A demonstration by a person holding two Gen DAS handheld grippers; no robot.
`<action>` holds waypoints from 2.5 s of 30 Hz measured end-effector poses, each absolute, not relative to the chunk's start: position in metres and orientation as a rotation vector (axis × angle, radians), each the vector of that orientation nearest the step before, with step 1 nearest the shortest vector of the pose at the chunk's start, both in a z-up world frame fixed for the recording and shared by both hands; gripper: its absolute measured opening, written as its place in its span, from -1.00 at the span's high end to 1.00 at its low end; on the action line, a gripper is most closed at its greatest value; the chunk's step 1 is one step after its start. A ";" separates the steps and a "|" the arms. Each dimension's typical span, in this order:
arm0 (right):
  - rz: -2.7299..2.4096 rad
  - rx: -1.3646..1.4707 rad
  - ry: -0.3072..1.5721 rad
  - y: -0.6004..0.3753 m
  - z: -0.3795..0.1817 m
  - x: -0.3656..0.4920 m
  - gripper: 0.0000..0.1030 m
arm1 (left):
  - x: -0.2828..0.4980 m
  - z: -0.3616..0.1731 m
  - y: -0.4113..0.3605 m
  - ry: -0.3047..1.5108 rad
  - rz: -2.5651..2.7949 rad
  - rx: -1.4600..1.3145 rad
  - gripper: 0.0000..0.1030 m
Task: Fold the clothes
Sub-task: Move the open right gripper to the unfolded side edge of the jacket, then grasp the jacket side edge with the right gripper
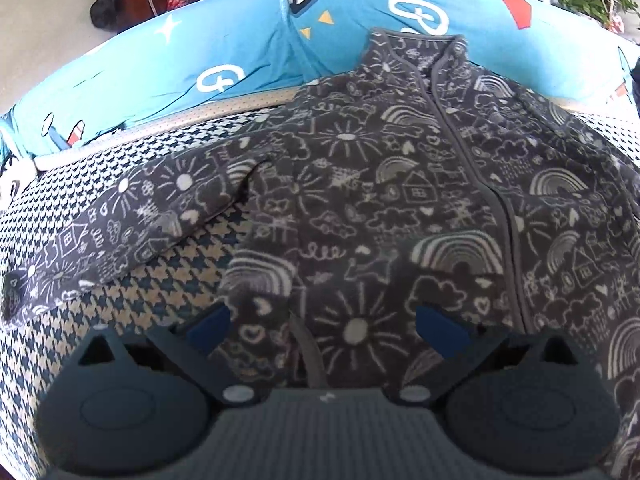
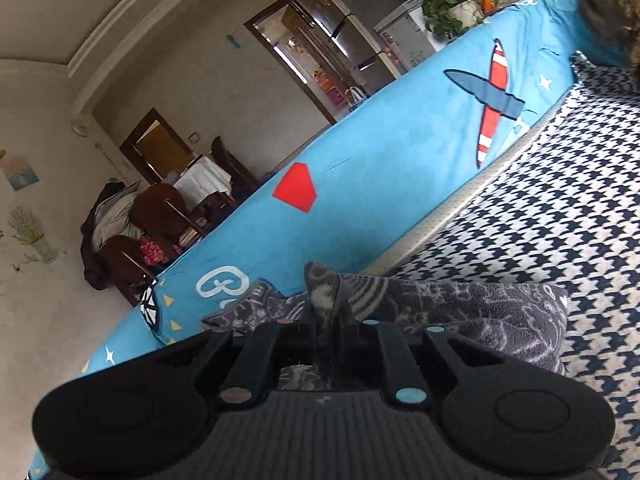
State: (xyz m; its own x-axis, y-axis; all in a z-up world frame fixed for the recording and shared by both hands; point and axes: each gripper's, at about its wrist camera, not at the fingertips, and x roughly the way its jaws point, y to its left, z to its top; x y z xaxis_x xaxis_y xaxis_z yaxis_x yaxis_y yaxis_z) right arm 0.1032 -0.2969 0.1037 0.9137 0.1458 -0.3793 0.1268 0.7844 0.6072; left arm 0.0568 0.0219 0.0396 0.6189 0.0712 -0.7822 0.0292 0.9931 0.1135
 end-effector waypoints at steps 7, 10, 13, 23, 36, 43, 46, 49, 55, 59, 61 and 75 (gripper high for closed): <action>0.206 0.632 0.390 -0.230 0.112 0.135 0.76 | 0.064 0.040 0.038 0.916 0.068 0.067 -1.00; 0.341 0.559 0.386 -0.185 0.114 0.144 0.76 | 0.067 0.037 0.044 0.926 0.078 0.046 -1.00; 0.471 0.502 0.397 -0.144 0.108 0.148 0.71 | 0.069 0.033 0.048 0.927 0.101 0.055 -1.00; 0.603 0.364 0.504 -0.082 0.078 0.150 0.31 | 0.069 0.030 0.051 0.934 0.118 0.057 -1.00; 0.622 0.395 0.502 -0.105 0.097 0.141 0.07 | 0.071 0.032 0.051 0.900 0.145 0.052 -1.00; 0.557 0.452 0.479 -0.140 0.105 0.138 0.06 | 0.073 0.032 0.044 0.892 0.130 0.042 -1.00; 0.515 0.447 0.476 -0.151 0.108 0.137 0.05 | 0.075 0.034 0.044 0.888 0.119 0.020 -1.00; 0.463 0.430 0.490 -0.163 0.107 0.134 0.04 | 0.079 0.038 0.041 0.855 0.119 0.017 -1.00; 0.366 0.422 0.533 -0.196 0.103 0.127 0.04 | 0.098 0.046 0.033 0.778 0.095 0.023 -1.00; 0.299 0.398 0.540 -0.217 0.102 0.121 -0.11 | 0.120 0.046 0.031 0.782 0.070 0.003 -1.00; 0.268 0.388 0.542 -0.228 0.101 0.118 -0.15 | 0.130 0.046 0.030 0.783 0.068 -0.005 -1.00; 0.111 0.138 0.682 -0.267 0.071 0.107 -0.35 | 0.173 0.029 0.001 0.749 0.046 0.181 -1.00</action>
State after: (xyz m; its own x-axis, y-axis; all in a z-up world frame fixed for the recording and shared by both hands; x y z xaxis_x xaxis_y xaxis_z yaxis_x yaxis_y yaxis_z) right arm 0.1073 -0.2673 0.0710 0.7707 0.1475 -0.6200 -0.0573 0.9849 0.1631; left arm 0.1725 0.0006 0.0288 0.7324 0.1063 -0.6725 0.0223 0.9835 0.1797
